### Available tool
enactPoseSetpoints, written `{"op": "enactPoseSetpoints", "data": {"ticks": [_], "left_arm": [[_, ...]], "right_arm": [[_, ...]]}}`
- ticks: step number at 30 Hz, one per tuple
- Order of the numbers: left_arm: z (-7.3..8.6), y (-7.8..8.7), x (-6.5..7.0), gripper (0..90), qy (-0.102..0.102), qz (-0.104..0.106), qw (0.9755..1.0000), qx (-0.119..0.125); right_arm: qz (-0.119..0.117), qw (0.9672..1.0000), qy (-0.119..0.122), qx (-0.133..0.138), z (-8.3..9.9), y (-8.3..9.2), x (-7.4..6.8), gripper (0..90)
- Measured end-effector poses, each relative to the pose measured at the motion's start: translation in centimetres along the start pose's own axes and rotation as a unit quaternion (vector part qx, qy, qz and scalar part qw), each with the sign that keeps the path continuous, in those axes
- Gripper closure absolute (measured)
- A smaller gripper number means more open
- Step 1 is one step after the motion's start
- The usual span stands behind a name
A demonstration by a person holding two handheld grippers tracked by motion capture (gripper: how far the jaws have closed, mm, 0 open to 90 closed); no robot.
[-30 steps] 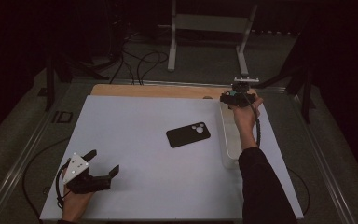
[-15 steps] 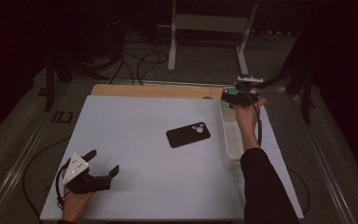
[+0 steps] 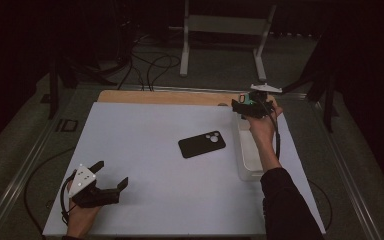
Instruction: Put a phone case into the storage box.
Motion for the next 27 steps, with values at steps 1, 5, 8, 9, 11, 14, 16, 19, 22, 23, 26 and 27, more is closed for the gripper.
{"op": "enactPoseSetpoints", "data": {"ticks": [1, 5, 8, 9, 11, 14, 16, 19, 22, 23, 26, 27], "left_arm": [[0.0, 0.0, 0.0, 0.0, 0.000, 0.000, 1.0000, 0.000], [0.0, 0.0, 0.0, 0.0, -0.001, 0.001, 1.0000, -0.002], [0.1, 0.0, 0.0, 0.0, -0.001, 0.001, 1.0000, -0.002], [0.1, -0.1, 0.0, 0.0, 0.000, 0.001, 1.0000, -0.002], [0.1, -0.1, 0.0, 0.0, 0.000, 0.001, 1.0000, -0.002], [0.1, -0.1, 0.0, 0.0, 0.000, 0.001, 1.0000, -0.002], [0.1, -0.2, 0.0, 0.0, 0.000, 0.001, 1.0000, -0.004], [0.2, -0.2, 0.0, 0.0, -0.001, 0.002, 1.0000, -0.004], [0.2, -0.2, 0.0, 0.0, 0.000, 0.001, 1.0000, -0.005], [0.2, -0.2, 0.0, 0.0, 0.000, 0.001, 1.0000, -0.004], [0.2, -0.2, 0.0, 0.0, -0.001, 0.001, 1.0000, -0.004], [0.2, -0.2, 0.0, 0.0, 0.000, 0.001, 1.0000, -0.004]], "right_arm": [[-0.005, 1.0000, 0.004, 0.003, 0.0, 0.3, -0.3, 9.1], [-0.030, 0.9994, 0.004, 0.013, -0.1, 1.4, -1.5, 9.1], [-0.044, 0.9988, 0.008, 0.019, 0.0, 2.2, -2.2, 9.1], [-0.050, 0.9985, 0.009, 0.021, 0.1, 2.5, -2.4, 9.1], [-0.059, 0.9979, 0.017, 0.022, 0.3, 3.1, -2.9, 9.1], [-0.073, 0.9966, 0.030, 0.023, 0.6, 4.0, -3.8, 9.1], [-0.086, 0.9954, 0.033, 0.029, 0.8, 4.9, -4.3, 9.1], [-0.103, 0.9934, 0.029, 0.039, 1.0, 6.1, -5.1, 9.1], [-0.121, 0.9912, 0.023, 0.050, 1.1, 7.3, -5.7, 9.1], [-0.126, 0.9903, 0.022, 0.053, 1.3, 7.6, -5.9, 9.1], [-0.142, 0.9881, 0.020, 0.056, 1.6, 8.7, -6.4, 9.1], [-0.144, 0.9876, 0.021, 0.059, 1.7, 8.9, -6.4, 9.1]]}}
Point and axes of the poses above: each handheld gripper's, and its own axes: y roughly backward along the jaws, z roughly out of its underside, x roughly to its right, the point moved 8 cm from there along -y, roughly forward along the jaws, and after that the axes turned 9 degrees about x, right-handed, at the moved point
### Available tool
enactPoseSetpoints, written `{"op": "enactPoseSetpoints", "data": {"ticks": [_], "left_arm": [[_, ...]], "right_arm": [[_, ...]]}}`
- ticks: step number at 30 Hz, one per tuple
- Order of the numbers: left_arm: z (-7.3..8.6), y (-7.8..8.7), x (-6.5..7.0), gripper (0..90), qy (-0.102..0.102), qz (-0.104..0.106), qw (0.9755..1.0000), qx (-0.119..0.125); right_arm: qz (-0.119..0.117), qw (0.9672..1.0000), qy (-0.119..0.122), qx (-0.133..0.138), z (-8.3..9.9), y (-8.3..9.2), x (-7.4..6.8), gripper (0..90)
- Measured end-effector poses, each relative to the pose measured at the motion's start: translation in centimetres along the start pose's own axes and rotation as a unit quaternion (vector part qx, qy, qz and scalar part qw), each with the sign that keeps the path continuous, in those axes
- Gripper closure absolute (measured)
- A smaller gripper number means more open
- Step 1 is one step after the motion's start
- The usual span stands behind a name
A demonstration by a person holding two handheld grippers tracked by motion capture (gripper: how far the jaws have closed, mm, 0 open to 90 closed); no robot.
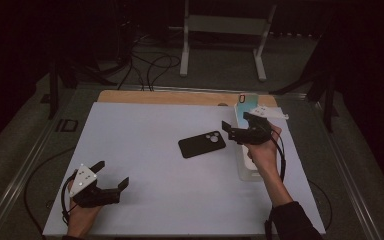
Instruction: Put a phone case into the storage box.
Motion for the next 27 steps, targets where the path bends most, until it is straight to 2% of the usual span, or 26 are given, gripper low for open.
{"op": "enactPoseSetpoints", "data": {"ticks": [3, 12, 20, 27], "left_arm": [[0.0, 0.0, -0.1, 0.0, 0.001, -0.001, 1.0000, 0.001], [0.0, 0.0, 0.0, 0.0, 0.001, -0.002, 1.0000, 0.000], [0.0, 0.0, 0.0, 0.0, 0.001, -0.001, 1.0000, 0.001], [-0.1, 0.2, -0.2, 0.0, 0.006, -0.002, 1.0000, 0.004]], "right_arm": [[-0.012, 0.9999, 0.002, 0.005, 0.4, 0.9, -0.6, 9.1], [-0.008, 0.9995, 0.032, 0.004, 2.6, 3.2, -1.5, 9.1], [-0.011, 0.9985, 0.046, 0.027, 4.0, 5.5, -2.3, 9.2], [-0.013, 0.9987, 0.030, 0.040, 5.9, 7.4, -2.3, 9.3]]}}
Point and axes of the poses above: each handheld gripper's, and its own axes: y roughly backward along the jaws, z roughly out of its underside, x roughly to its right, the point moved 8 cm from there along -y, roughly forward along the jaws, and after that the axes turned 9 degrees about x, right-handed, at the moved point
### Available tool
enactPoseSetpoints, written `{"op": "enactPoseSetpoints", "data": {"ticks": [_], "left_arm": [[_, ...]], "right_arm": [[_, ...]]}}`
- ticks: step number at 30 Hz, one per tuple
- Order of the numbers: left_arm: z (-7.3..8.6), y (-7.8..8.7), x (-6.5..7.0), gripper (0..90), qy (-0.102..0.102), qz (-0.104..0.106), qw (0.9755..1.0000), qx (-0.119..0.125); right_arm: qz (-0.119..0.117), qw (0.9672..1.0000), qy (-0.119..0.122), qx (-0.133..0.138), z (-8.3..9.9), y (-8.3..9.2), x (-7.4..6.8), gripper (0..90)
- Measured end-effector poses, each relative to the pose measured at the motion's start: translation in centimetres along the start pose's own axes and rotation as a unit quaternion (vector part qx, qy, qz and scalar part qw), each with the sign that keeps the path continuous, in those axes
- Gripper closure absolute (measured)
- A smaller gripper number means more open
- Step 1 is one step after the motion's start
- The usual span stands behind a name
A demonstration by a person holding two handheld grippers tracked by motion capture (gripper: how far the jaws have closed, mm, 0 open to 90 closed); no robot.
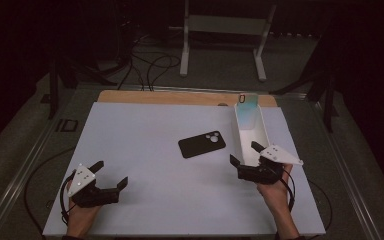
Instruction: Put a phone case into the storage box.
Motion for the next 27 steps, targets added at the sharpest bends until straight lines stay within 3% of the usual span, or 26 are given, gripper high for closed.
{"op": "enactPoseSetpoints", "data": {"ticks": [14, 27], "left_arm": [[-0.1, 0.0, 0.1, 0.0, 0.000, 0.003, 1.0000, 0.000], [0.0, -0.2, 0.3, 0.0, -0.006, 0.008, 0.9999, -0.005]], "right_arm": [[0.000, 0.9999, -0.002, 0.012, 1.8, 2.3, 0.6, 9.2], [0.001, 0.9999, -0.007, 0.013, 2.6, 2.5, 1.0, 9.2]]}}
Point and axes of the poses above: each handheld gripper's, and its own axes: y roughly backward along the jaws, z roughly out of its underside, x roughly to its right, the point moved 8 cm from there along -y, roughly forward along the jaws, and after that the axes turned 9 degrees about x, right-handed, at the moved point
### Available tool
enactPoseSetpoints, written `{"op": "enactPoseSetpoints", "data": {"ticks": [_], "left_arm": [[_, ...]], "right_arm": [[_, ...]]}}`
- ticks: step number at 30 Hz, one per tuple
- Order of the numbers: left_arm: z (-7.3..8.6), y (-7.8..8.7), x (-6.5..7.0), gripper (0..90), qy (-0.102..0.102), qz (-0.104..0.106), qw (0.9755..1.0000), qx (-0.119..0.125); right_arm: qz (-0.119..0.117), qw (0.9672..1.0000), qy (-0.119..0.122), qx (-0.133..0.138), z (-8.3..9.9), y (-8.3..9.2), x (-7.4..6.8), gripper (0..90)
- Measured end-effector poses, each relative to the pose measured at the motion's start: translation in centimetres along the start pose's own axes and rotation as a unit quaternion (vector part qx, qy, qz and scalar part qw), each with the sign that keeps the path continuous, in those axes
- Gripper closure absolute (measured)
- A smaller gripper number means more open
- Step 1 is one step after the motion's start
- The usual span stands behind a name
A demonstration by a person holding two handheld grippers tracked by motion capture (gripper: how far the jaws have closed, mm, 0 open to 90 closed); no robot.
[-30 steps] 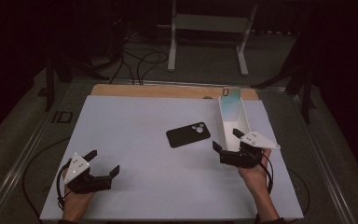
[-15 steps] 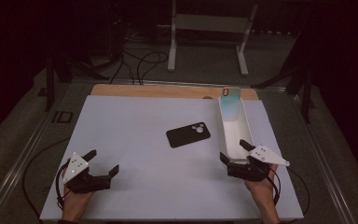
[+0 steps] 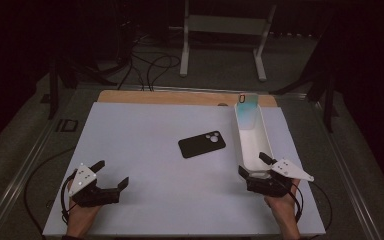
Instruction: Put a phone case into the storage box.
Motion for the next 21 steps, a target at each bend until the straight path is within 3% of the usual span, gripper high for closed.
{"op": "enactPoseSetpoints", "data": {"ticks": [6, 12, 17, 21], "left_arm": [[0.0, 0.0, 0.0, 0.0, 0.000, 0.000, 1.0000, -0.001], [0.1, -0.2, -0.1, 0.0, 0.001, -0.002, 1.0000, -0.003], [0.3, -0.3, -0.1, 0.0, -0.001, -0.002, 1.0000, -0.007], [0.3, -0.3, 0.0, 0.0, -0.002, -0.002, 1.0000, -0.008]], "right_arm": [[-0.005, 1.0000, 0.001, -0.001, -0.1, -0.1, -0.3, 9.2], [-0.011, 0.9997, -0.003, -0.024, -1.2, -0.5, -0.6, 9.3], [-0.011, 0.9993, -0.006, -0.035, -2.9, -1.4, -0.6, 16.0], [-0.001, 0.9986, 0.011, -0.052, -4.8, -2.7, -0.9, 27.8]]}}
Point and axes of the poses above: each handheld gripper's, and its own axes: y roughly backward along the jaws, z roughly out of its underside, x roughly to its right, the point moved 8 cm from there along -y, roughly forward along the jaws, and after that the axes turned 9 degrees about x, right-handed, at the moved point
